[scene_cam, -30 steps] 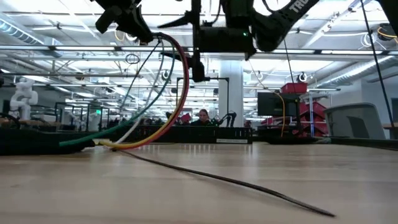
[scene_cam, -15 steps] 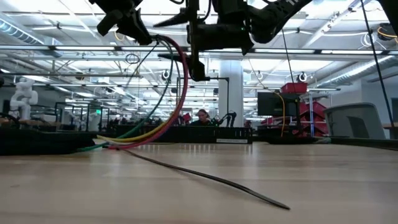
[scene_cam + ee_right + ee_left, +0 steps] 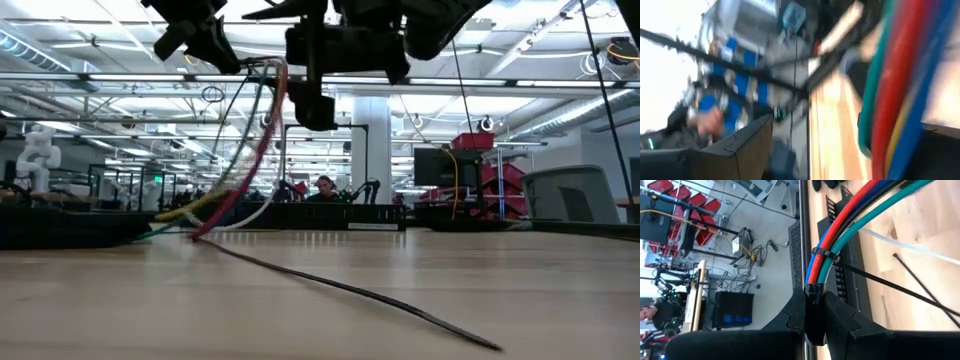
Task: Ziptie cables
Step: Put the zip tied cabled wires into the cable duct
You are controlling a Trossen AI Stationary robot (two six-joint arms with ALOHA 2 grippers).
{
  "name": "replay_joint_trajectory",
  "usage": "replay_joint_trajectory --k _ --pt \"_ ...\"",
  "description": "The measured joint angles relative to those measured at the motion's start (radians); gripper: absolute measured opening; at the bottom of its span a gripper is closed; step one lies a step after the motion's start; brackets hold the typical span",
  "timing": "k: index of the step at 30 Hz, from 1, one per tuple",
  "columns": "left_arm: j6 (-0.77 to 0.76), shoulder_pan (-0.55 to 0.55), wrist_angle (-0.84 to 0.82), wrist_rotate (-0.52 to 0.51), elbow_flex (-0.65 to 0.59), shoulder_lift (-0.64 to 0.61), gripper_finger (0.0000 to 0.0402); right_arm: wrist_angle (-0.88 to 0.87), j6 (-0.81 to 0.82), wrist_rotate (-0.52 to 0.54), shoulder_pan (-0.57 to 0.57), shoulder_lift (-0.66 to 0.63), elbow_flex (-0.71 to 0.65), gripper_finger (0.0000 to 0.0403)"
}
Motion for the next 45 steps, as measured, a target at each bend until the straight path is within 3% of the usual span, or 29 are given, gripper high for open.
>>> replay_joint_trajectory --k 2,6,12,16,20,24,31,38,45 --pt "0.000 0.004 0.000 -0.003 0.000 0.000 0.0042 -0.099 -0.047 0.044 0.025 -0.001 0.001 0.0290" --pt "-0.002 0.004 -0.006 -0.009 0.000 -0.001 0.0042 -0.316 -0.143 0.254 0.023 0.000 -0.001 0.0291" --pt "-0.001 0.005 -0.047 -0.013 0.000 -0.004 0.0042 -0.576 -0.277 0.269 0.025 0.000 0.000 0.0295" --pt "-0.002 0.005 -0.054 -0.017 0.000 -0.012 0.0042 -0.785 -0.396 0.399 0.022 0.000 0.000 0.0295" --pt "-0.002 0.010 -0.048 -0.017 0.000 -0.019 0.0042 -0.923 -0.474 0.463 0.028 -0.003 -0.001 0.0295" --pt "-0.008 0.012 -0.048 -0.007 0.000 -0.018 0.0042 -0.769 -0.478 0.543 0.014 -0.024 -0.003 0.0295" --pt "-0.010 0.011 -0.084 -0.001 0.000 -0.030 0.0042 -0.342 -0.344 0.508 -0.084 -0.114 -0.002 0.0295" --pt "-0.010 0.023 -0.044 0.039 0.000 -0.040 0.0042 -0.374 -0.337 0.486 -0.126 -0.163 -0.003 0.0295" --pt "-0.010 0.045 -0.013 0.122 0.000 -0.040 0.0042 -0.188 -0.286 0.479 -0.126 -0.129 -0.002 0.0295"
